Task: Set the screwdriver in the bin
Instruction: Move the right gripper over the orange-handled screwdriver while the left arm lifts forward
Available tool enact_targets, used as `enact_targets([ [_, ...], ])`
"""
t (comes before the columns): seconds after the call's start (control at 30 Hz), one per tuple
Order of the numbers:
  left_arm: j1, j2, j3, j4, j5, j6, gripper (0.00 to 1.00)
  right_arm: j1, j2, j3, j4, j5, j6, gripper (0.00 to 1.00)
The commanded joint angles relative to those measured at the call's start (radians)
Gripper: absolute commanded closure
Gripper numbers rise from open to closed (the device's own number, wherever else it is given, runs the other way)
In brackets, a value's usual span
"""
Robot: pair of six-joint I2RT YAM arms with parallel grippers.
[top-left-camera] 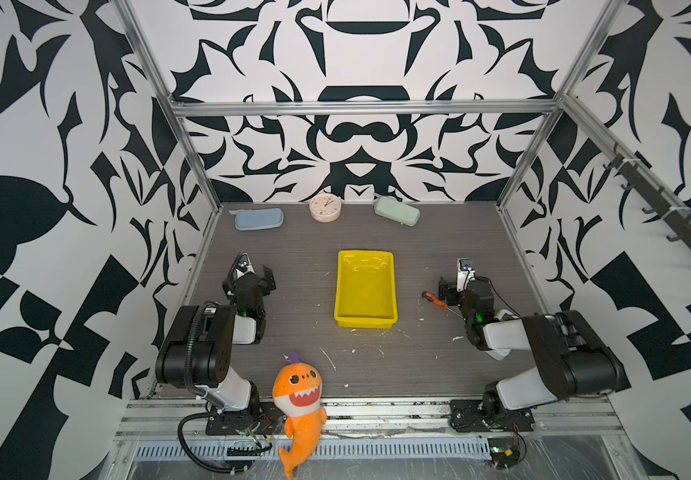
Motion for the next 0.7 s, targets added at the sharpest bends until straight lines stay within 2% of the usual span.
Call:
enact_targets([
  [0.0, -0.002, -0.018, -0.022, 0.032, -0.007, -0.011, 0.0, 0.019, -0.151, 0.158, -0.305, 0.047, 0.033, 0.0],
  [0.07, -0.003, -0.016, -0.018, 0.029, -0.009, -0.009, 0.0, 0.02, -0.169, 0.266, -0.468, 0.056, 0.1, 0.0],
  [0.2, -0.004, -0.016, -0.016, 0.023, -0.007, -0.006, 0.0, 0.02, -0.111, 0.432, -0.668, -0.085, 0.239, 0.0],
  [0.27, -0.004, -0.016, -0.015, 0.023, -0.007, -0.006, 0.0, 0.02, -0.045, 0.515, -0.837, -0.045, 0.435, 0.0],
  [0.3, -0.004, -0.015, -0.015, 0.023, -0.009, -0.006, 0.01, 0.018, 0.016, 0.557, -0.958, -0.004, 0.628, 0.0],
  [0.33, -0.004, -0.015, -0.015, 0.023, -0.009, -0.006, 0.0, -0.005, 0.077, 0.608, -1.092, -0.05, 0.679, 0.0],
  [0.37, -0.004, -0.016, -0.014, 0.023, -0.009, -0.005, 0.0, -0.016, 0.119, 0.639, -1.103, -0.127, 0.648, 0.0],
  [0.4, -0.004, -0.014, -0.012, 0.021, -0.009, -0.004, 0.0, -0.01, 0.145, 0.646, -1.1, -0.148, 0.647, 0.0],
  [0.47, -0.003, -0.011, -0.006, 0.014, -0.011, -0.004, 0.0, 0.015, 0.117, 0.571, -0.969, -0.172, 0.656, 0.0],
  [0.57, -0.004, -0.011, -0.005, 0.009, -0.015, -0.004, 0.0, 0.04, 0.001, 0.477, -0.901, -0.081, 0.657, 0.0],
  [0.67, -0.002, -0.011, -0.001, 0.003, -0.02, -0.006, 0.0, 0.108, -0.087, 0.394, -0.831, 0.074, 0.618, 0.0],
])
